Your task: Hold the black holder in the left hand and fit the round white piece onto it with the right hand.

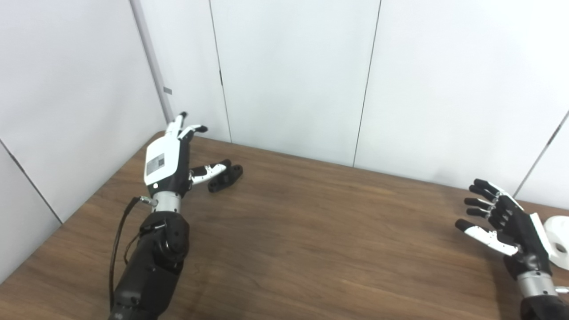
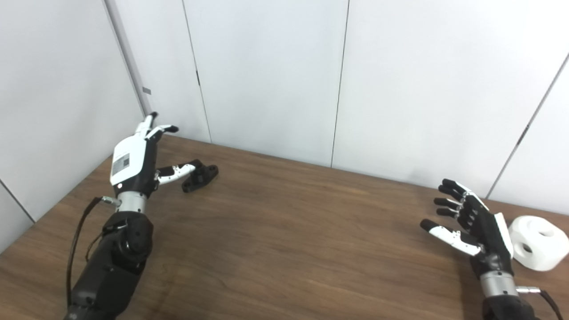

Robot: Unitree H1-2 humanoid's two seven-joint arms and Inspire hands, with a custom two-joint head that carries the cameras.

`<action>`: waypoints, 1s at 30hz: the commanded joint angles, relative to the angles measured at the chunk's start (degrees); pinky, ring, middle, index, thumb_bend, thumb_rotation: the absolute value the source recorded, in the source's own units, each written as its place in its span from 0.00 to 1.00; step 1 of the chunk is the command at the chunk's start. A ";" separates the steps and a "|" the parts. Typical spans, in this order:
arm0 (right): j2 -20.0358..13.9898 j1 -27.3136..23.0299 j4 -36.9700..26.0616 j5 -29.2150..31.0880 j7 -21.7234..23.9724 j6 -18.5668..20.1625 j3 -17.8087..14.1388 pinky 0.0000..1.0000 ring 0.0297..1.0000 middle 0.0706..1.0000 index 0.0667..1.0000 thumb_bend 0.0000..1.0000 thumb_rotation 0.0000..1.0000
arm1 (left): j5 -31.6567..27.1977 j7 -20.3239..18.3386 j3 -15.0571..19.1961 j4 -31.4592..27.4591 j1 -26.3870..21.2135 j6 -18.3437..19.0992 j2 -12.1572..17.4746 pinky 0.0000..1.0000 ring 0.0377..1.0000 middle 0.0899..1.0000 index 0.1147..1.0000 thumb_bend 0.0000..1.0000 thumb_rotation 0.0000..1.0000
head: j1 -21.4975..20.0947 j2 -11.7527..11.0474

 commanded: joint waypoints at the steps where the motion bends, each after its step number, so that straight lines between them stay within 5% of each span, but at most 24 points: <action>1: 0.48 5.97 2.69 0.63 0.40 -0.81 -0.29 0.68 0.72 0.79 0.78 0.76 0.26 | 2.78 -0.26 -0.86 -0.82 -2.56 3.25 2.00 0.99 1.00 1.00 0.81 0.95 0.49 | -0.09 0.05; 14: 0.57 6.57 1.43 0.21 -0.18 -0.82 -0.23 0.67 0.71 0.78 0.77 0.77 0.33 | 0.99 -5.34 -4.47 0.82 -3.39 9.39 4.26 1.00 1.00 1.00 0.80 1.00 0.65 | -0.68 0.66; 30: 0.01 7.08 -0.14 0.08 0.19 -0.82 -0.03 0.66 0.71 0.79 0.78 0.74 0.30 | 0.12 -4.44 -7.71 5.87 -4.52 10.57 4.80 1.00 1.00 1.00 0.76 1.00 0.59 | -0.86 1.09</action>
